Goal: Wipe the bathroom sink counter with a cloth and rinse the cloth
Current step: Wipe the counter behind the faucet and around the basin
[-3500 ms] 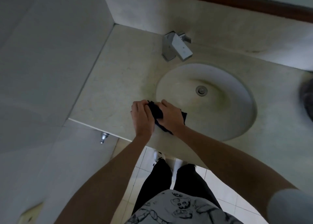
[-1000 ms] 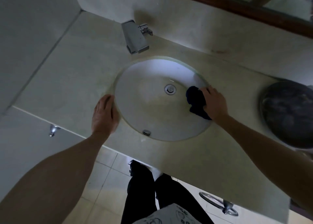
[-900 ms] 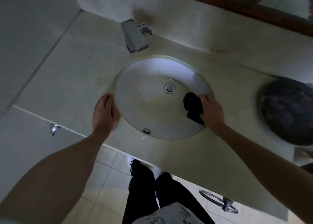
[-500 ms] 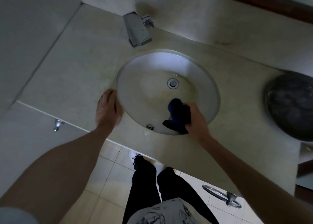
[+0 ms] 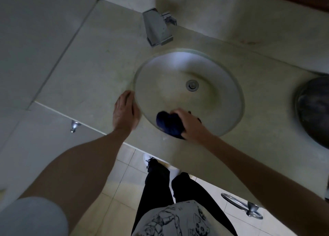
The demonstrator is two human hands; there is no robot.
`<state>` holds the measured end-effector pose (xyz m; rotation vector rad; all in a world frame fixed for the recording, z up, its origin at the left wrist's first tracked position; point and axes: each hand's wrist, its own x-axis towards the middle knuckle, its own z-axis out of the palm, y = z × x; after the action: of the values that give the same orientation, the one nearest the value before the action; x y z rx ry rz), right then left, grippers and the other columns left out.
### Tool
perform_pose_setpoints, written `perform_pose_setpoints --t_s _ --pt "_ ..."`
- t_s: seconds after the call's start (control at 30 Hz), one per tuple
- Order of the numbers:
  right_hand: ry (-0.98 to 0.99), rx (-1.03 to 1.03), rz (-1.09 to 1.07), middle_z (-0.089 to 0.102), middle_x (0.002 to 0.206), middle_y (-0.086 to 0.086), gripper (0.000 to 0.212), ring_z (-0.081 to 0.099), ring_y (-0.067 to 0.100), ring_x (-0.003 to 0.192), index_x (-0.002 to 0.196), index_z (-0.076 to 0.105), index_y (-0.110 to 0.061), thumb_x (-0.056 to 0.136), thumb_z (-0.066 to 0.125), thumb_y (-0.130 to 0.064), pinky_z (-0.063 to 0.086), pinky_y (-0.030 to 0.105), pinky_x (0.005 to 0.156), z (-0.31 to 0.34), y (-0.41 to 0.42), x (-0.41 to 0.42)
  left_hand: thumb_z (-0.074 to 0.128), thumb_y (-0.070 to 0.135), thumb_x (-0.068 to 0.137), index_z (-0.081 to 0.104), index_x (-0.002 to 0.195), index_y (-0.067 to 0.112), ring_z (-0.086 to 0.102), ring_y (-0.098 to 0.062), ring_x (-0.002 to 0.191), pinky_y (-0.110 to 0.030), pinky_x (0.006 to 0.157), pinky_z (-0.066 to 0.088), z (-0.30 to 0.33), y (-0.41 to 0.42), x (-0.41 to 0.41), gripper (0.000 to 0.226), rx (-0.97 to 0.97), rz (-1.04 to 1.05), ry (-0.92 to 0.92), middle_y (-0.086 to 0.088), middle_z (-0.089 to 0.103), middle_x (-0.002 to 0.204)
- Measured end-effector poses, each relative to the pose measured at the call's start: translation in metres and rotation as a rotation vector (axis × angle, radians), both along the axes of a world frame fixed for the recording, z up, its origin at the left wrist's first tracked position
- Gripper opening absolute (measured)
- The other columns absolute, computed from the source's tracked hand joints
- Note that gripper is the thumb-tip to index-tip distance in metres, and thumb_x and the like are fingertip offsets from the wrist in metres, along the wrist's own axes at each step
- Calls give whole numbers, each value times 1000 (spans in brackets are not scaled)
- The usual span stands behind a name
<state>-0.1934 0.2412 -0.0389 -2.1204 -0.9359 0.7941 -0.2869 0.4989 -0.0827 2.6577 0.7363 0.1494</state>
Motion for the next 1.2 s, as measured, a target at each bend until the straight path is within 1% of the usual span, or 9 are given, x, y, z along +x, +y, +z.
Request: perform_pose_setpoints --t_s 0.07,0.13,0.27,0.4,0.63,0.83,0.93,1.07,1.2 --pt "-128 38 32 59 117 10 50 54 22 104 126 54 -6 78 53 -18 42 34 84 -2 7 26 47 20 96 51 142 8 45 -34 132 -43 114 37 -2 2 -1 47 2 2 -7 -14 47 146" --pt "-292 24 136 58 114 10 45 55 28 100 124 56 -8 80 55 -18 45 43 80 -5 9 51 48 18 96 52 141 8 47 -34 131 -43 113 38 -3 1 -1 46 5 -4 -17 -14 48 145" --pt "-551 -87 490 57 107 2 41 54 27 91 119 59 -21 79 64 -17 40 40 71 -19 19 66 46 19 98 52 141 9 47 -34 130 -42 113 38 -2 1 -1 44 -4 -2 -21 -13 48 145" --pt "-498 -125 650 58 108 4 54 56 29 94 119 59 -19 68 70 -5 45 41 71 -42 49 46 41 22 100 51 142 8 46 -33 131 -44 114 37 -2 2 0 45 -13 -4 -29 -12 48 145" --pt "-314 -5 163 64 107 12 44 62 34 97 116 65 -10 72 69 -9 48 36 76 -47 141 57 44 22 101 52 141 7 48 -32 131 -44 114 38 0 2 1 43 -2 -17 -33 -12 50 144" --pt "-339 -38 -250 67 116 15 44 65 38 101 121 64 -10 78 68 -16 51 40 81 -45 178 102 44 21 99 50 144 10 47 -30 132 -42 115 36 -3 4 0 46 -15 -1 -16 -10 48 146" --pt "-391 -108 -340 69 114 15 38 65 36 102 120 67 -9 84 63 -21 52 39 83 -46 176 141 49 18 98 50 143 11 47 -30 132 -44 115 37 -5 6 0 46 -22 -3 -16 -10 48 146" --pt "-456 -208 -467 70 106 16 34 65 35 99 114 68 -7 86 69 -27 51 41 85 -48 148 178 49 19 98 52 142 11 47 -31 132 -45 114 38 -6 6 0 45 -27 6 -18 -9 48 146" --pt "-423 -210 -568 70 96 11 23 65 33 92 105 70 -12 90 62 -28 44 34 75 -47 91 196 47 21 99 51 143 12 46 -30 134 -45 114 38 -6 6 0 45 -27 8 -4 -8 47 147"
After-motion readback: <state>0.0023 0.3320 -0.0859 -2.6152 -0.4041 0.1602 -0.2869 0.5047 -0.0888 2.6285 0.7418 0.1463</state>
